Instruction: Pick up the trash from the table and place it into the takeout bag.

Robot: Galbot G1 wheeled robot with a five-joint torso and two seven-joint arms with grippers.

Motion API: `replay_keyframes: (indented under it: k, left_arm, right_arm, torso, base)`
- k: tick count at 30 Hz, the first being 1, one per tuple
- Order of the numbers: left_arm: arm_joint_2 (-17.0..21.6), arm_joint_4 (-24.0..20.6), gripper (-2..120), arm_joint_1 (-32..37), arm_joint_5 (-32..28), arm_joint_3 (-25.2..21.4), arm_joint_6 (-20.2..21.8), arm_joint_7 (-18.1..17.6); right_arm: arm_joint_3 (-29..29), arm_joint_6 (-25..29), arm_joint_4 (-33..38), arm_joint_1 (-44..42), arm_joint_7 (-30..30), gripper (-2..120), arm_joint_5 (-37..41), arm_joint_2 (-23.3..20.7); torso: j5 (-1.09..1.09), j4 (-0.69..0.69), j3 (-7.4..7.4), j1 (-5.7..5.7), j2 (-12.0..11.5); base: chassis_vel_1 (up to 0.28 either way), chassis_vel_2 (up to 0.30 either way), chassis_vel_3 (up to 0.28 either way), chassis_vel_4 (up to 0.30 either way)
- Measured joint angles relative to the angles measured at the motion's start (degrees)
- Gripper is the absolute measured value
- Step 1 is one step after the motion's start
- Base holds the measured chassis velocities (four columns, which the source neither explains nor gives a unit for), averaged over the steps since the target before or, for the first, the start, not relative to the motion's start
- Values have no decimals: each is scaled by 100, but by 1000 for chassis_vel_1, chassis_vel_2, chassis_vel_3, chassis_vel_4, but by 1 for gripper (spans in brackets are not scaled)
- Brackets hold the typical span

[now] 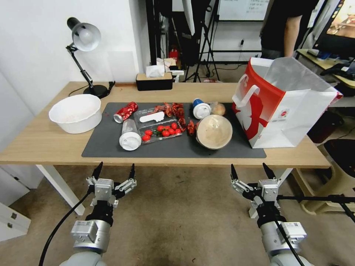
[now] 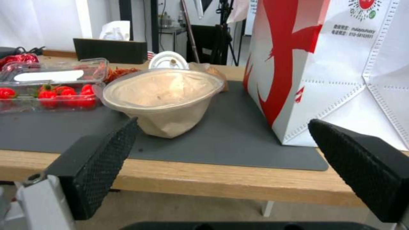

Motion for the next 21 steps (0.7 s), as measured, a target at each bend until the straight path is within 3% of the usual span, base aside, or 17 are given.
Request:
replay_keyframes:
  k: [16,18,21]
  left_arm:
    - [4,-2,100,-18,-10,77,-24,-41]
    - [10,-33,100,-77,-44,369,-100,-136]
    - [16,-26,100,-78,-45,379,-101,-171]
  right_arm:
    - [-43,67,-14,6,-24,100,-1,21]
    - [-186,256,-63,30,-103,100,1,106]
    - [-177,274,-66,31,-98,100,-1,106]
  torso:
    - [0,0,0,0,0]
    - [5,-4,-1,0,0]
    - [1,1,1,1,0]
  base:
    - [0,0,0,0]
    - [0,0,0,0]
    - [0,0,0,0]
